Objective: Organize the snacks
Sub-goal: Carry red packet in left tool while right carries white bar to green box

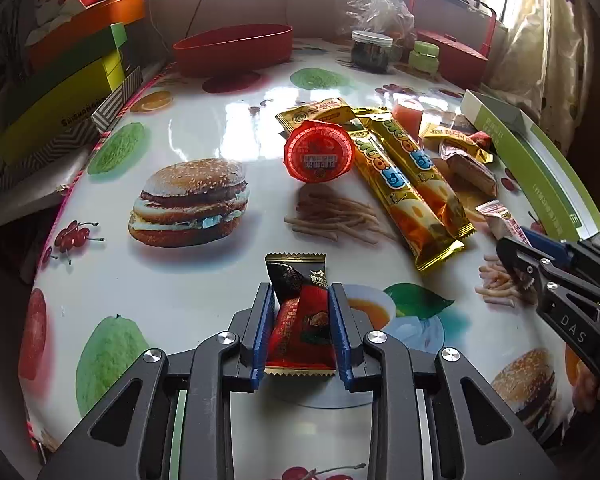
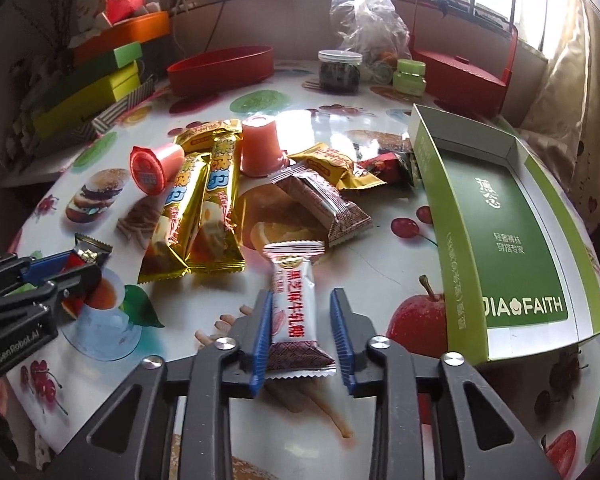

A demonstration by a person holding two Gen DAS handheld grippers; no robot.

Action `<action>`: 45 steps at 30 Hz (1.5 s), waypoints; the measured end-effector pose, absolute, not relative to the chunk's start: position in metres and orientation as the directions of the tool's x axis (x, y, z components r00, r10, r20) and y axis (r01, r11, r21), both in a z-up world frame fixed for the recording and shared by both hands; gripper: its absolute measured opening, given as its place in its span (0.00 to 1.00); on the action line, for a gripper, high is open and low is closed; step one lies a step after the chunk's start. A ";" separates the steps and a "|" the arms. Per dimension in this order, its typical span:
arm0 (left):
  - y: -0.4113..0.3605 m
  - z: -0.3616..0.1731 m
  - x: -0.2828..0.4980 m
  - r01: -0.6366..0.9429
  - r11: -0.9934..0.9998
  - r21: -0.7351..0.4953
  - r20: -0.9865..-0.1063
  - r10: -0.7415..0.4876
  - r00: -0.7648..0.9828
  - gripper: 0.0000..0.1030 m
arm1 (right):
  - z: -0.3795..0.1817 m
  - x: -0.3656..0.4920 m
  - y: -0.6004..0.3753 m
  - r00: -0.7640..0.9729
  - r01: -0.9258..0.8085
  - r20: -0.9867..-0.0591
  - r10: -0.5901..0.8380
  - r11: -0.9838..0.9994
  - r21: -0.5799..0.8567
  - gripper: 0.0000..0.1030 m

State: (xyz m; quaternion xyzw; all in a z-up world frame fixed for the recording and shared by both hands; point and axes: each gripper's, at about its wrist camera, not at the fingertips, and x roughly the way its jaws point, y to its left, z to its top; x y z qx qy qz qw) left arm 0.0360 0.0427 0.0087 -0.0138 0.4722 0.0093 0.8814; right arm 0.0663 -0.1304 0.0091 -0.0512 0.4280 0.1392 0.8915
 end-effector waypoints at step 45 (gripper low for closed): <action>-0.108 0.069 0.105 0.383 0.861 -0.336 -0.696 -0.501 0.515 0.26 | 0.058 0.066 -0.252 0.733 -0.008 -0.676 0.072 0.995 0.098 0.18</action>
